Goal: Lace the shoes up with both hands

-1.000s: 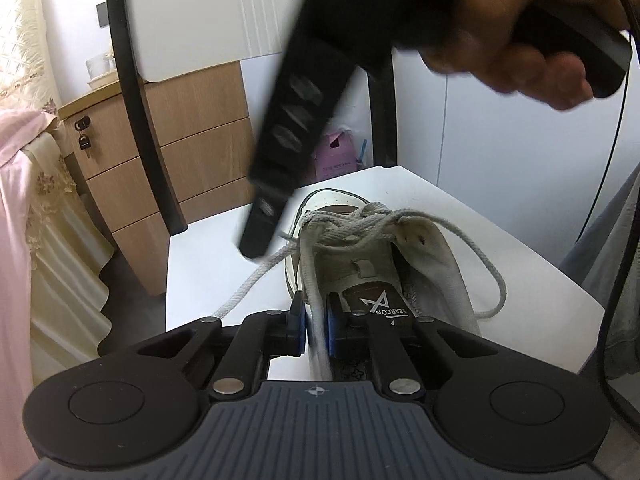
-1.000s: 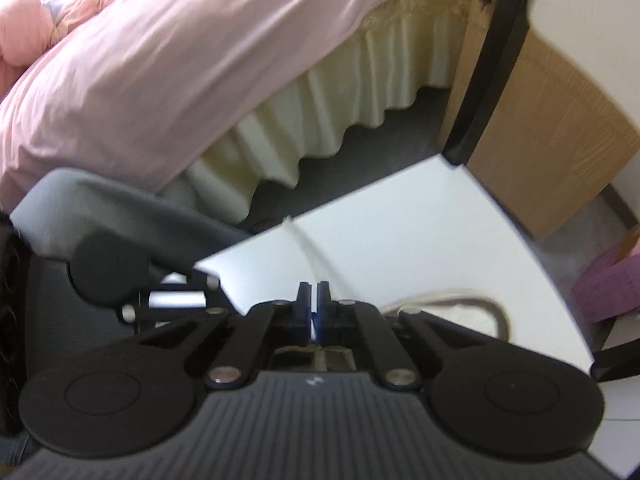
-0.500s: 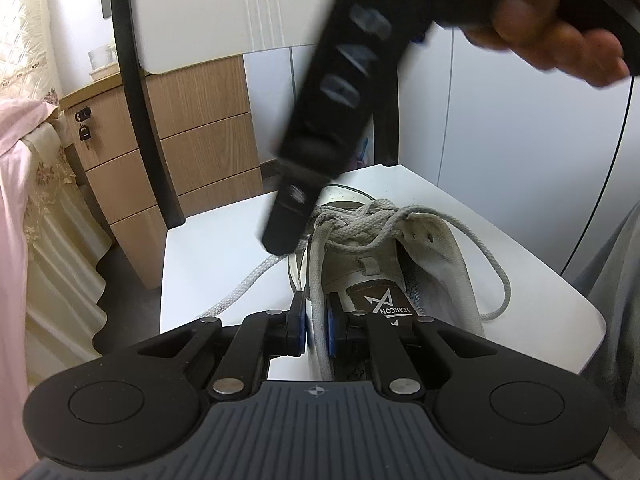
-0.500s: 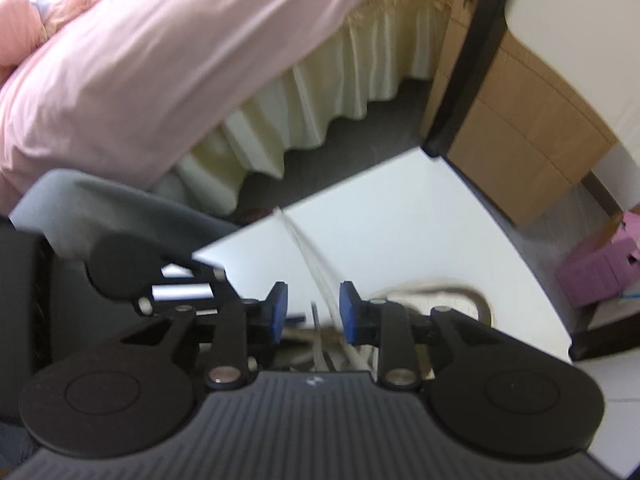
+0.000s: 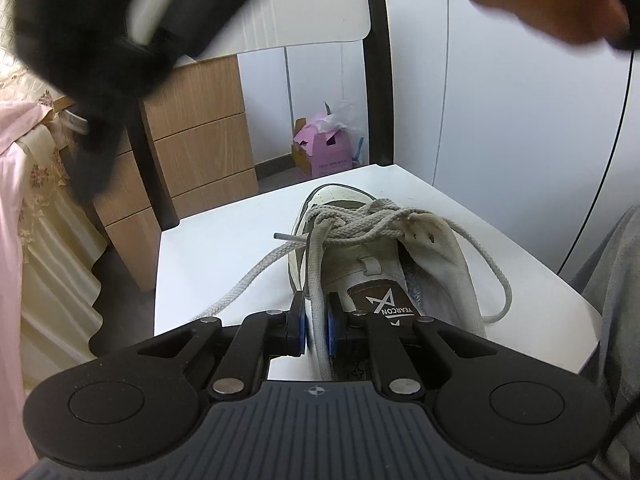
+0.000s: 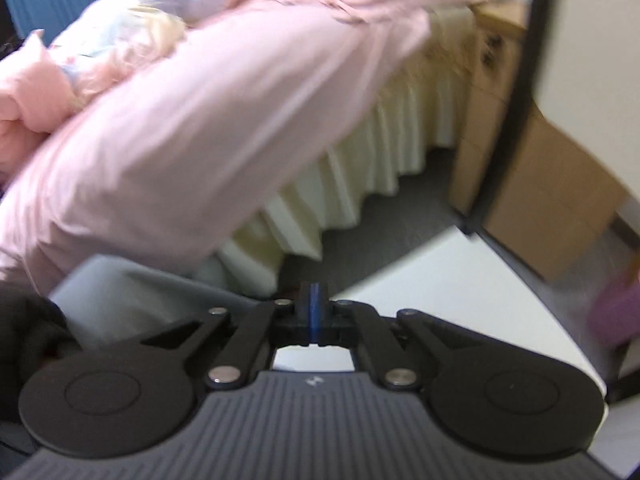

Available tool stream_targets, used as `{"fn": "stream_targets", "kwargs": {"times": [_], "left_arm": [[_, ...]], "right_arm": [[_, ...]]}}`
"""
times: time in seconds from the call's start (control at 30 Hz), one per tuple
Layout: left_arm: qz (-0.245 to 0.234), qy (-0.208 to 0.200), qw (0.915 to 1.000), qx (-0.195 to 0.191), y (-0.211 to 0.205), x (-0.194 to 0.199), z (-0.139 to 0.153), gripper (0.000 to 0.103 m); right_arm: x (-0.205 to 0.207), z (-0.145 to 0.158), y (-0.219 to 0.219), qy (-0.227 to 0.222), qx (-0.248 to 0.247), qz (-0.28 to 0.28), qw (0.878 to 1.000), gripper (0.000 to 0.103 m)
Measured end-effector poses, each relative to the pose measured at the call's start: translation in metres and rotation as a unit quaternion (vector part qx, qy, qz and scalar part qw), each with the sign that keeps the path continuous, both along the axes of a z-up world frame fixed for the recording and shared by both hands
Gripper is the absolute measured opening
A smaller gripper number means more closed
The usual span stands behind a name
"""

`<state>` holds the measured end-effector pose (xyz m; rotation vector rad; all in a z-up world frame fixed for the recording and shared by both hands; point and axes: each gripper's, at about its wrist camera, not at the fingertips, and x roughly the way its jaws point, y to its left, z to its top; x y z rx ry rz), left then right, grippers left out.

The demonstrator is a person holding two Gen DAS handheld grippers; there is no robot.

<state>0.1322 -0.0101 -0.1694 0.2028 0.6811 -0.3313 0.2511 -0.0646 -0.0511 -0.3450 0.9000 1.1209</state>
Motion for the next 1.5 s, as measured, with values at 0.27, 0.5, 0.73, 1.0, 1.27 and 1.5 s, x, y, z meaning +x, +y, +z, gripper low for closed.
{"fn": "stream_targets", "kwargs": {"times": [0.27,0.5,0.73,1.0,1.27,1.5], "left_arm": [[0.002,0.006,1.0000,-0.002,0.000,0.001,0.000,0.011],[0.003,0.006,1.0000,-0.004,0.000,0.001,0.000,0.011],[0.004,0.009,1.0000,-0.003,0.000,0.002,-0.002,0.011],[0.004,0.011,0.9999,-0.005,0.000,0.002,-0.002,0.012],[0.000,0.017,0.9998,-0.007,-0.001,0.003,-0.003,0.011],[0.002,0.020,0.9998,-0.008,-0.002,0.004,-0.004,0.011]], "right_arm": [[0.010,-0.025,-0.014,-0.009,-0.114,0.005,0.993,0.019],[0.011,-0.049,-0.041,0.020,-0.130,-0.024,0.991,0.019],[0.006,-0.046,-0.033,0.017,-0.117,-0.002,0.993,0.019],[0.006,-0.061,-0.022,0.013,-0.166,0.008,0.986,0.003],[0.007,-0.053,-0.022,0.003,-0.122,-0.016,0.992,0.003],[0.006,-0.023,-0.013,-0.001,-0.056,-0.020,0.998,0.003]]}}
